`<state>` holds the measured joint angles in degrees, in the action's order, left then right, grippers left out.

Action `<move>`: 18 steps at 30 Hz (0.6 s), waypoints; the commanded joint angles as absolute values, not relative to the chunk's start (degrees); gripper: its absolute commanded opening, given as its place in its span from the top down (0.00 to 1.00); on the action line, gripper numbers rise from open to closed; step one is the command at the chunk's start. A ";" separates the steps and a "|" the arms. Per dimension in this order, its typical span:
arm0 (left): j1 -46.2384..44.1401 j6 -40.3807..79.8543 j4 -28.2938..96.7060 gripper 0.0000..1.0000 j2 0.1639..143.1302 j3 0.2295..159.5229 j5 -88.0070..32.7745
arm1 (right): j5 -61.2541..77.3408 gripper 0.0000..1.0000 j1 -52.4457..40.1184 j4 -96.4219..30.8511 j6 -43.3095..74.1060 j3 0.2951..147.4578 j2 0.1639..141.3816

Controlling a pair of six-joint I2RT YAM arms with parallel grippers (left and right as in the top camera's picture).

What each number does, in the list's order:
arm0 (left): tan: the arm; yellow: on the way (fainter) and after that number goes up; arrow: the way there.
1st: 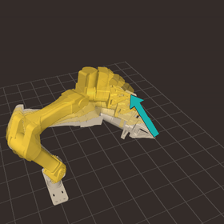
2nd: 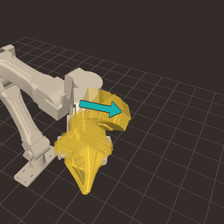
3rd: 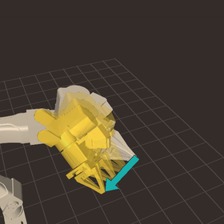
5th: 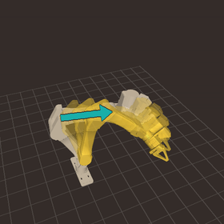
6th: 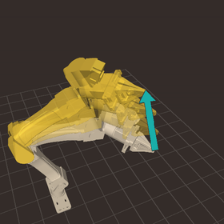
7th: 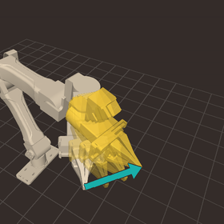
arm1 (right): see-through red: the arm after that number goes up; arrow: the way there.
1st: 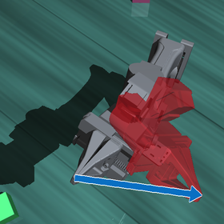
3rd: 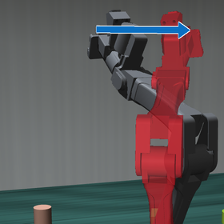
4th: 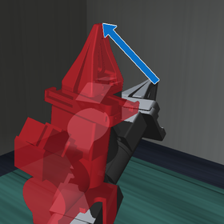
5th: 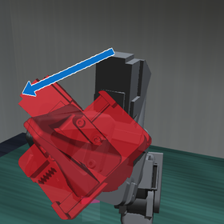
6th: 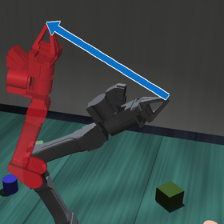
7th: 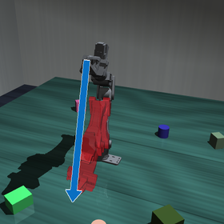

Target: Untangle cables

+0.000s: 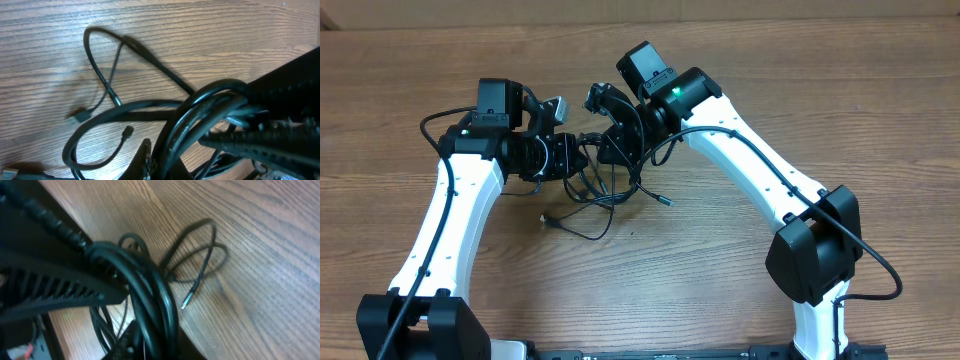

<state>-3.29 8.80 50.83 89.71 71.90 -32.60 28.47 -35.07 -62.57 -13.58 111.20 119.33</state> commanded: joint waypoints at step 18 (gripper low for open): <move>-3.33 32.40 51.62 0.96 88.82 72.14 0.86 | 44.97 0.96 -30.87 -73.63 -22.74 114.28 113.95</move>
<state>-6.00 25.50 51.66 88.99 71.92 -19.79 40.45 -33.15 -70.06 -17.58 111.87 119.55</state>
